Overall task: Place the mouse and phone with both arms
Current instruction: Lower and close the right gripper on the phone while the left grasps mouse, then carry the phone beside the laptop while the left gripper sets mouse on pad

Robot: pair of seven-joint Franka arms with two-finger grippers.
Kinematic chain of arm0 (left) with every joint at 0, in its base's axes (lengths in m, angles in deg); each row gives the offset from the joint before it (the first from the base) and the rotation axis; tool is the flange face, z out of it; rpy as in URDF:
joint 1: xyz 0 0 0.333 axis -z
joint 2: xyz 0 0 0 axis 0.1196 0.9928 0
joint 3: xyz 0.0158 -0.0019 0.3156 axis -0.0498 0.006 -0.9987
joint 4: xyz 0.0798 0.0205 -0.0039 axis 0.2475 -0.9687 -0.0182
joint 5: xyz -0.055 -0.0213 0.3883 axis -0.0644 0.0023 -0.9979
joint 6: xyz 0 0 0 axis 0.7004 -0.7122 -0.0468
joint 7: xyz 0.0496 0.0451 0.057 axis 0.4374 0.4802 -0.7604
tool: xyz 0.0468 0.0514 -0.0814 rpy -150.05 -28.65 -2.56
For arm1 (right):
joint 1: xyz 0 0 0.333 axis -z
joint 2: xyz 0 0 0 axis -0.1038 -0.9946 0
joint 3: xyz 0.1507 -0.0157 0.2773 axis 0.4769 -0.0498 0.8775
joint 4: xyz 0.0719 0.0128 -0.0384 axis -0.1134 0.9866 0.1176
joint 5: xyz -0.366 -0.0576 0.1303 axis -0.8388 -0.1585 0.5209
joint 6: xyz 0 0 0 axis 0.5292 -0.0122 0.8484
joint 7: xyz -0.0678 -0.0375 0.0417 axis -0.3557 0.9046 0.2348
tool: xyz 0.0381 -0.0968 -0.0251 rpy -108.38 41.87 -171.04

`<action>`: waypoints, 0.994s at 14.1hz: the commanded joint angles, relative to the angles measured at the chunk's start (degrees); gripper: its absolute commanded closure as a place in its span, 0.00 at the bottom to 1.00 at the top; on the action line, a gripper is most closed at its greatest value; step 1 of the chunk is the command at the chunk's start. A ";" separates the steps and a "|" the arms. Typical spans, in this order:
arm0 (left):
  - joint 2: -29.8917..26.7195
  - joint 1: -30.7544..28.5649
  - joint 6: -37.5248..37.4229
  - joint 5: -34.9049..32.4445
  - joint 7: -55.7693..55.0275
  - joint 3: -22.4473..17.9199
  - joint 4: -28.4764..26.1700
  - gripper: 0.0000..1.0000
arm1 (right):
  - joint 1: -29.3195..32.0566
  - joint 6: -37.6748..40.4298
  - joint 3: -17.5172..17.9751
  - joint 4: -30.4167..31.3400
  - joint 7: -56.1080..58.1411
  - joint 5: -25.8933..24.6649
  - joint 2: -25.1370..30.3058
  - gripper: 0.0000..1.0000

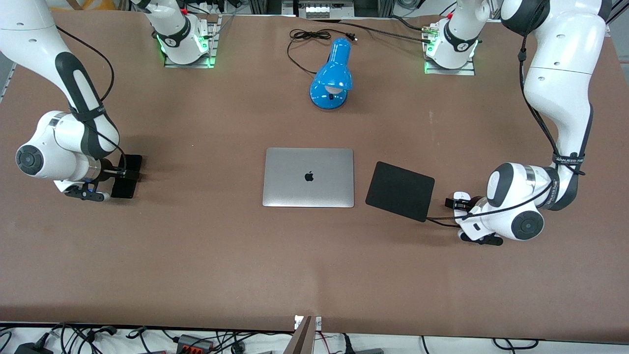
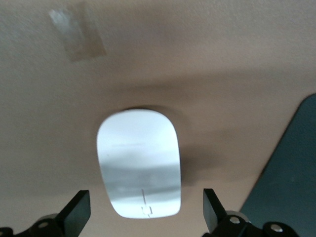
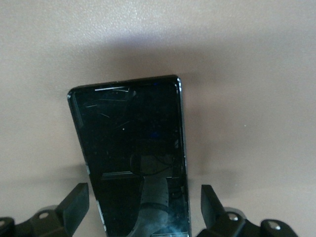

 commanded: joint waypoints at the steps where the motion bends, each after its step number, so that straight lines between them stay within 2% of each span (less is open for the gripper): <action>1: 1.02 -0.26 0.88 -1.85 0.80 0.37 1.49 0.00 | 0.34 -2.02 0.46 0.34 0.50 0.48 -0.80 0.00; 2: 1.02 -0.26 0.88 -1.85 0.80 0.37 1.58 0.00 | 0.34 -2.55 0.46 0.33 0.50 0.48 -1.06 0.00; 7: 1.19 -0.87 1.06 -1.76 0.80 0.37 1.32 0.17 | 0.52 -2.73 0.46 0.16 0.50 0.39 -1.51 0.01; 8: 1.19 -0.87 1.06 -1.76 0.80 0.37 1.32 0.19 | 0.60 -2.73 0.46 0.16 0.59 0.39 -1.42 0.27; 9: 1.19 -0.87 1.06 -1.76 0.80 0.37 1.32 0.21 | 0.34 -2.64 0.46 0.16 0.68 0.39 -1.42 0.47; 10: 1.19 -0.87 0.97 -1.50 0.80 0.37 1.23 0.25 | 0.25 -2.47 0.46 0.16 0.68 0.39 -1.42 0.60; 11: 1.11 -0.87 0.97 -1.41 0.80 0.37 1.23 0.31 | 0.25 -2.38 0.46 0.16 0.77 0.39 -1.33 0.68; 13: 1.10 -0.87 0.80 -1.33 0.45 0.37 1.23 0.39 | 0.25 -2.11 0.54 0.07 1.38 0.39 -0.98 0.73; 14: 0.93 -0.96 0.36 -1.06 0.19 0.46 1.32 0.39 | -0.01 -2.03 0.63 0.07 1.38 0.39 -0.28 0.73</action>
